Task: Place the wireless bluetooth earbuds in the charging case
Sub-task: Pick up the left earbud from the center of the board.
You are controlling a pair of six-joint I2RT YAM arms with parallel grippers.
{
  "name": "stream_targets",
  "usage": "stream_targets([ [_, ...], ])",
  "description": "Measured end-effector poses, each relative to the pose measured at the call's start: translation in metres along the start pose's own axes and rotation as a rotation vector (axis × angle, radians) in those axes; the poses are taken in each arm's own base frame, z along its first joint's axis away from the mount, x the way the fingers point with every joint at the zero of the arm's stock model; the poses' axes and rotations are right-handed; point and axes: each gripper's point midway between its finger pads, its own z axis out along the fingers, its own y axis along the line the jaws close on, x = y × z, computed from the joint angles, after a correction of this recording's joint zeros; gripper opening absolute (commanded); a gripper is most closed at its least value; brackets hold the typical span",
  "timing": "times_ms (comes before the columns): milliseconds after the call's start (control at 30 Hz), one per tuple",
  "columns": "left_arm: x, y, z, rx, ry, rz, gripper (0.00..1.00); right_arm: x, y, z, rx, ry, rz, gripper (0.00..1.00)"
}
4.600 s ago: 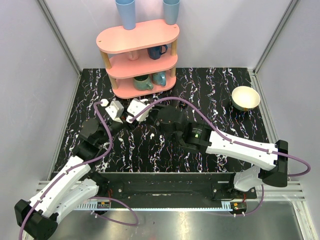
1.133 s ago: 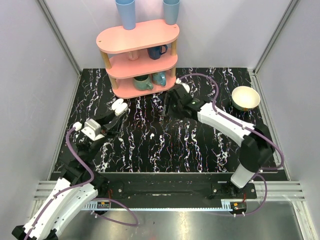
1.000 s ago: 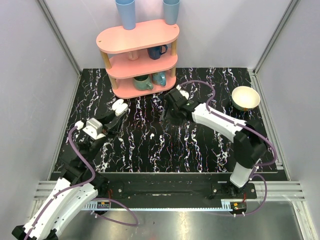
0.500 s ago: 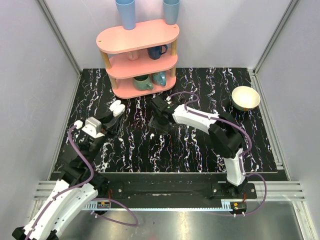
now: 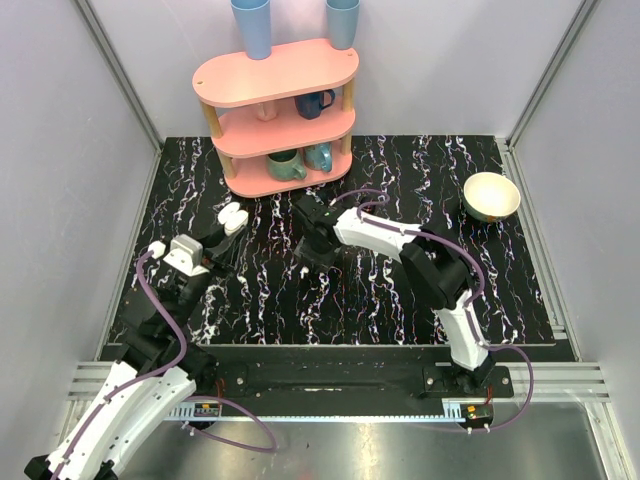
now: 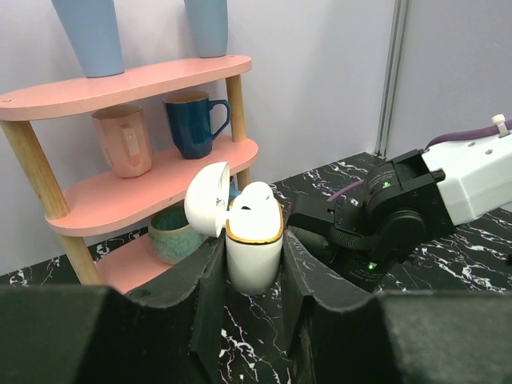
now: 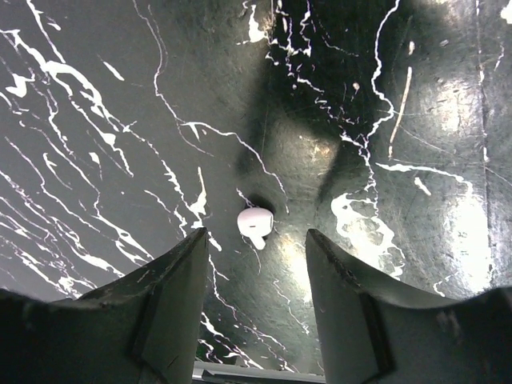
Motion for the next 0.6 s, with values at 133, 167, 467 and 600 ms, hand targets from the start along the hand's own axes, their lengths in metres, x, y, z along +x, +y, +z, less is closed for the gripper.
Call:
stream_targets([
  [133,-0.001,0.002,-0.001,-0.012,-0.002,0.0,0.0,0.001,-0.001,0.008,0.021,0.005,0.002,0.54],
  [167,-0.001,0.003,-0.002,-0.014,-0.004,0.0,0.0,0.001,-0.001,0.009,0.025,0.006,0.002,0.53],
  [467,-0.005,0.007,-0.007,-0.036,-0.018,0.014,0.0,0.0,-0.001,0.012,0.048,0.008,-0.001,0.47],
  [600,-0.004,0.009,-0.009,-0.05,-0.018,0.019,0.0,0.0,-0.001,0.013,0.056,0.01,-0.002,0.46],
])
